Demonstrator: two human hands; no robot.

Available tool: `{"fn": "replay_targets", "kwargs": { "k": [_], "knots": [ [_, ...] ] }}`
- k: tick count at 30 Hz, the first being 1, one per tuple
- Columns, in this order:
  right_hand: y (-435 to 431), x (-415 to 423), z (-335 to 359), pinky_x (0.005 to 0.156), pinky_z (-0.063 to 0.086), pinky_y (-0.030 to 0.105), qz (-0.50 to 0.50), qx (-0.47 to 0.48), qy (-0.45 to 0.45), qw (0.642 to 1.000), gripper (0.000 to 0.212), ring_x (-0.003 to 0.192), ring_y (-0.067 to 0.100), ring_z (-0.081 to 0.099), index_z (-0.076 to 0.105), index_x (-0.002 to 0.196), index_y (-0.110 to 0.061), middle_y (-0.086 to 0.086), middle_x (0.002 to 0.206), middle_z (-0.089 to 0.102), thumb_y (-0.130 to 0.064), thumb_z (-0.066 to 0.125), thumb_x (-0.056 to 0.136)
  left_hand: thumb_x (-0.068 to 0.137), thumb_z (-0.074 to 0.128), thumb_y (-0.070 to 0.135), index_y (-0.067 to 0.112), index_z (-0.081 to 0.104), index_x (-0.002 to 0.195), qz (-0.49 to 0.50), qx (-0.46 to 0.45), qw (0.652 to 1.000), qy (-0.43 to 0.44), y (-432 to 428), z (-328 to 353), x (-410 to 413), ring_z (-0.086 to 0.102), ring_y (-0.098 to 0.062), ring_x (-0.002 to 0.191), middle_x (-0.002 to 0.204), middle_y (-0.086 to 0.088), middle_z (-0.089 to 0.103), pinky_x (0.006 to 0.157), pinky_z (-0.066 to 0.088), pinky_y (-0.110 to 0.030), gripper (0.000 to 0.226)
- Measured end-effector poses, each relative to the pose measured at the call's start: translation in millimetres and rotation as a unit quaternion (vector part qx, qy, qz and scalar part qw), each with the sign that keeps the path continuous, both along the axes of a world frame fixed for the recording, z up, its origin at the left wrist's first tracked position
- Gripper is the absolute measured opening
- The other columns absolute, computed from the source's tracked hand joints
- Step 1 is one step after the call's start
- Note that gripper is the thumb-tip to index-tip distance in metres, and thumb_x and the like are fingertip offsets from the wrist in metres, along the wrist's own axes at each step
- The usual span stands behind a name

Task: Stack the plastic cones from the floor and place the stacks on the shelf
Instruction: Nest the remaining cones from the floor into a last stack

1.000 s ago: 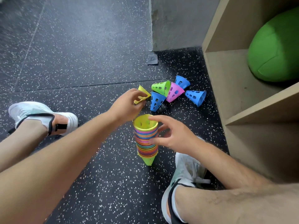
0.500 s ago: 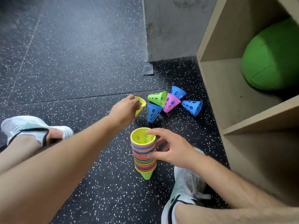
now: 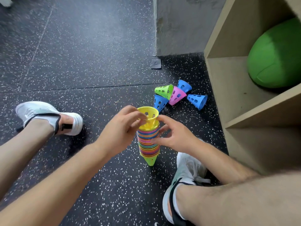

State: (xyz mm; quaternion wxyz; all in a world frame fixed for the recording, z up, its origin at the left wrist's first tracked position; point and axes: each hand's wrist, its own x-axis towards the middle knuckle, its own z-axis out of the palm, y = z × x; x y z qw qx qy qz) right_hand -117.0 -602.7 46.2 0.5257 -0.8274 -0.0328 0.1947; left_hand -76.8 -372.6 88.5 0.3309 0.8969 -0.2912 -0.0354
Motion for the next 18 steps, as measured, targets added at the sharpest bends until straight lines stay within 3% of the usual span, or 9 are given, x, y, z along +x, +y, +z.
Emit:
{"fn": "replay_targets", "kwargs": {
  "k": [3, 5, 7, 10, 13, 16, 18],
  "knots": [
    [3, -1, -1, 0.081, 0.053, 0.031, -0.001, 0.016, -0.002, 1.0, 0.089, 0.099, 0.001, 0.066, 0.036, 0.142, -0.05, -0.03, 0.132, 0.056, -0.044, 0.088, 0.071, 0.097, 0.065, 0.027, 0.018, 0.076, 0.104, 0.021, 0.012, 1.0, 0.019, -3, -13, -19, 0.055, -0.024, 0.11, 0.125, -0.002, 0.059, 0.097, 0.047, -0.039, 0.016],
    [4, -2, -3, 0.085, 0.053, 0.03, -0.005, 0.029, 0.003, 1.0, 0.103, 0.102, 0.001, 0.066, 0.022, 0.149, -0.048, -0.027, 0.14, 0.052, -0.043, 0.088, 0.07, 0.099, 0.067, 0.028, 0.023, 0.075, 0.1, 0.049, -0.002, 0.997, 0.06, -4, -15, -28, 0.045, -0.023, 0.128, 0.15, 0.001, 0.043, 0.107, 0.035, -0.033, 0.009],
    [6, -4, -6, 0.085, 0.053, 0.029, 0.002, 0.038, 0.007, 0.999, 0.102, 0.104, 0.001, 0.064, 0.023, 0.151, -0.046, -0.029, 0.14, 0.05, -0.041, 0.087, 0.071, 0.101, 0.066, 0.031, 0.026, 0.07, 0.095, 0.06, -0.021, 0.988, 0.14, -7, -14, -34, 0.034, -0.015, 0.146, 0.165, 0.008, 0.023, 0.112, 0.031, -0.029, 0.008],
    [9, -4, -11, 0.086, 0.054, 0.03, 0.012, 0.042, 0.004, 0.999, 0.086, 0.108, 0.001, 0.061, 0.034, 0.146, -0.045, -0.03, 0.137, 0.05, -0.042, 0.081, 0.074, 0.094, 0.07, 0.044, 0.032, 0.055, 0.084, 0.059, -0.016, 0.977, 0.202, -10, -17, -41, 0.045, 0.002, 0.135, 0.167, 0.013, 0.017, 0.1, 0.042, -0.019, 0.022],
    [13, -9, -22, 0.092, 0.051, 0.027, 0.043, 0.003, 0.038, 0.998, 0.076, 0.108, -0.001, 0.058, 0.042, 0.136, -0.048, -0.024, 0.129, 0.054, -0.042, 0.083, 0.072, 0.086, 0.076, 0.05, 0.035, 0.048, 0.083, 0.051, -0.014, 0.981, 0.185, -11, -25, -42, 0.056, 0.001, 0.121, 0.163, 0.014, 0.023, 0.097, 0.05, -0.03, 0.032],
    [21, -24, -45, 0.092, 0.049, 0.027, 0.09, -0.066, 0.09, 0.99, 0.077, 0.103, 0.003, 0.059, 0.044, 0.132, -0.042, -0.018, 0.119, 0.06, -0.047, 0.086, 0.067, 0.084, 0.084, 0.032, 0.034, 0.053, 0.092, 0.066, -0.011, 0.979, 0.192, -8, -31, -39, 0.058, -0.006, 0.116, 0.161, 0.015, 0.023, 0.096, 0.052, -0.037, 0.032],
    [24, -32, -59, 0.089, 0.052, 0.03, 0.099, -0.095, 0.098, 0.986, 0.069, 0.097, 0.007, 0.062, 0.046, 0.127, -0.037, -0.016, 0.109, 0.064, -0.046, 0.084, 0.07, 0.085, 0.085, 0.026, 0.024, 0.058, 0.099, 0.077, -0.013, 0.976, 0.202, -7, -35, -37, 0.058, -0.01, 0.117, 0.16, 0.017, 0.022, 0.096, 0.054, -0.039, 0.031]
  ]
}}
